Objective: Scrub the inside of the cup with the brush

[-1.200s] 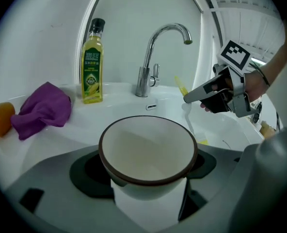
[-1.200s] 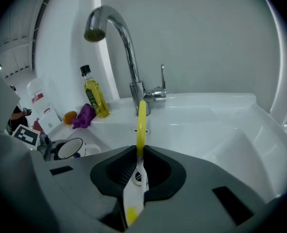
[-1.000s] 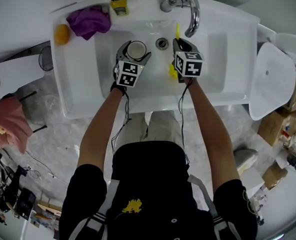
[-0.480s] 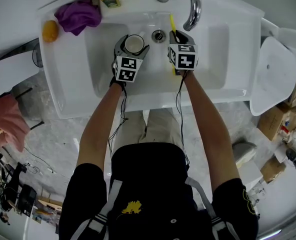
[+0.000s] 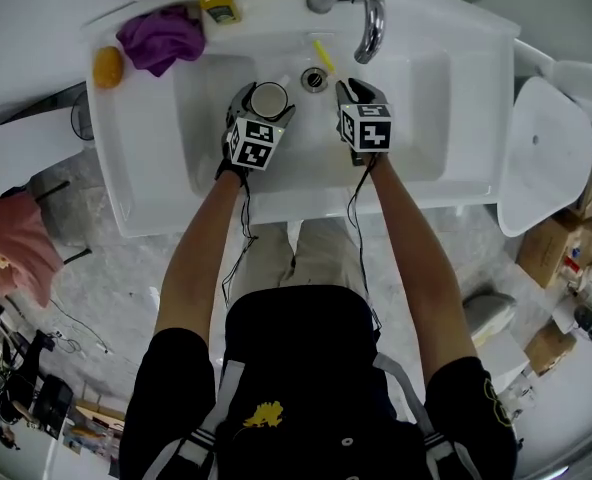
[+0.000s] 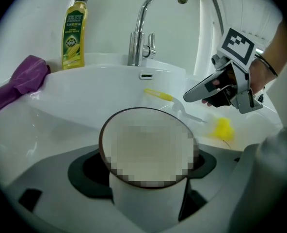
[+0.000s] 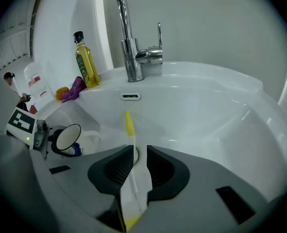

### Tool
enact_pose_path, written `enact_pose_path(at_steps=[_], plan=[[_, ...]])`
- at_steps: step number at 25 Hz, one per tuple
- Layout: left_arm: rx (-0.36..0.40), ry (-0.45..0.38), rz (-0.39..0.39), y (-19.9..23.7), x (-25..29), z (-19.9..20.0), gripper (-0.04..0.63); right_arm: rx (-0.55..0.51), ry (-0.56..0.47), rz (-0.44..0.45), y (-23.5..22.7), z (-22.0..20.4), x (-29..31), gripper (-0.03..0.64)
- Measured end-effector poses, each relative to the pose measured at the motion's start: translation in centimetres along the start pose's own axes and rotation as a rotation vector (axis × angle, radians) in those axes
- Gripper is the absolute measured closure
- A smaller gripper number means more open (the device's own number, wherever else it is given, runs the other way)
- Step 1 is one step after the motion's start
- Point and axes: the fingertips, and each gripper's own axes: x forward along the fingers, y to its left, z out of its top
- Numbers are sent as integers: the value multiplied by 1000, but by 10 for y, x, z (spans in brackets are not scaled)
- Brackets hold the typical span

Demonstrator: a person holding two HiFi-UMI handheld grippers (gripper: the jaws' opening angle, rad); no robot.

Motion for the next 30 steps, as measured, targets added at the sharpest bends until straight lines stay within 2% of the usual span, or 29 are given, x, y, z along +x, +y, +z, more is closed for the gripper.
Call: enact_pose_path(at_steps=[5, 8, 10, 13, 17, 20, 22, 26, 30], plan=[[-116, 73, -6, -1, -25, -5, 172, 8, -30, -27, 0, -2, -37, 505], [-123, 71, -7, -1, -53, 9, 172, 12, -76, -41, 1, 5, -63, 547], [-124, 33, 2, -1, -77, 22, 182, 28, -110, -42, 6, 9, -83, 566], [-136, -74, 62, 6, -122, 53, 338, 56, -172, -32, 19, 20, -118, 581], [-157, -210, 134, 12, -182, 97, 447, 63, -261, -20, 36, 45, -165, 589], [-145, -272, 215, 16, -224, 122, 554, 68, -332, -2, 48, 65, -201, 589], [-150, -289, 248, 14, -255, 136, 577, 79, -373, 16, 56, 76, -224, 589], [-185, -368, 231, 7, -308, 166, 577, 77, -441, 50, 73, 97, -256, 591], [-162, -407, 244, 2, -337, 181, 577, 41, -482, 64, 89, 107, -281, 590]])
